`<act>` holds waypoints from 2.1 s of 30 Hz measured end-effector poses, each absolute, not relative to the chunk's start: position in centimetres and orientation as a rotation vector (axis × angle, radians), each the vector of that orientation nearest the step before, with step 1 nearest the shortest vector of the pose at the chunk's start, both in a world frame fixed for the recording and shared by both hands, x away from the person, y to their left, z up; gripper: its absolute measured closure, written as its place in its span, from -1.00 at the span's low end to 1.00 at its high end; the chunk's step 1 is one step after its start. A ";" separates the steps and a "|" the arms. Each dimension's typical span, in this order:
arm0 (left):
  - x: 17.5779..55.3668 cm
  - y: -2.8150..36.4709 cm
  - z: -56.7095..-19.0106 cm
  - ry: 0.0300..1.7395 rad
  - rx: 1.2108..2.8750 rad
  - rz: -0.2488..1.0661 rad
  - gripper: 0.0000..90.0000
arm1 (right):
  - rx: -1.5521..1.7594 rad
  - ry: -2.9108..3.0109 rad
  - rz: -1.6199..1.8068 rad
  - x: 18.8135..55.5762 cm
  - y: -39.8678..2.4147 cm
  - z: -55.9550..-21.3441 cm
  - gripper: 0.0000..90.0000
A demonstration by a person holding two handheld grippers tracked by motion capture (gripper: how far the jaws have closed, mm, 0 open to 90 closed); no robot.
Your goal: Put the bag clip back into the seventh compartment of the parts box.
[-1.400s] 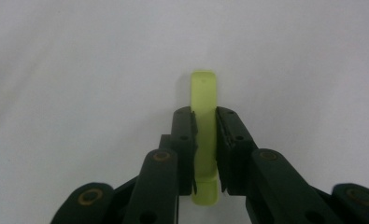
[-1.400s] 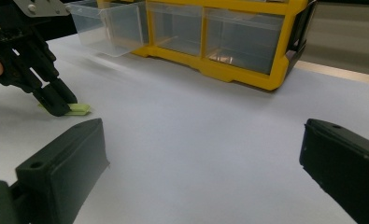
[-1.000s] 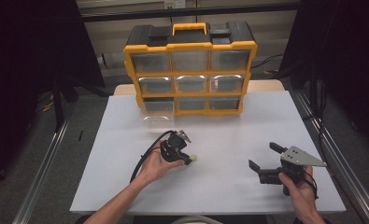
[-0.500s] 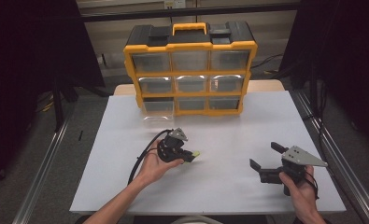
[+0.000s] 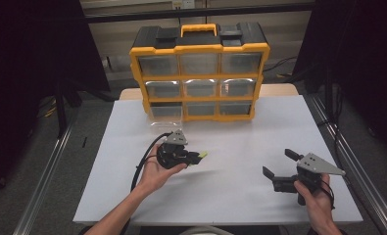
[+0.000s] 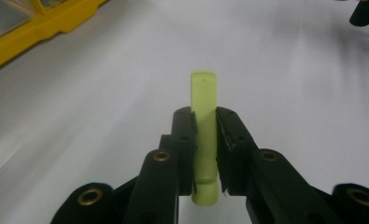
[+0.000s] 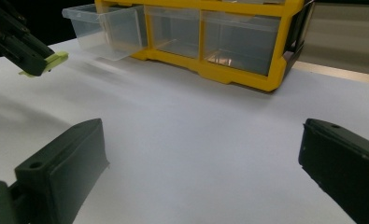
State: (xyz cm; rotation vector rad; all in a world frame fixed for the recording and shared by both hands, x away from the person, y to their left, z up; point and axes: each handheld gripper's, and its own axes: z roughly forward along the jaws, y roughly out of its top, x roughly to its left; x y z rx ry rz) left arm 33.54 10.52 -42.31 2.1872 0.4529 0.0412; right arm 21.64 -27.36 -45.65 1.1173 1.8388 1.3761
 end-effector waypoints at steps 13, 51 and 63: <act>33.9 13.1 -40.9 0.483 2.100 0.084 0.75 | 1.124 1.819 1.379 21.6 -27.4 -45.6 -0.99; 35.8 18.3 -34.8 0.549 1.964 0.240 0.75 | 1.112 1.801 1.406 21.5 -27.5 -45.7 -1.00; 37.7 18.7 -33.9 0.581 1.988 0.255 0.75 | 1.115 1.787 1.416 21.4 -27.6 -45.5 -1.00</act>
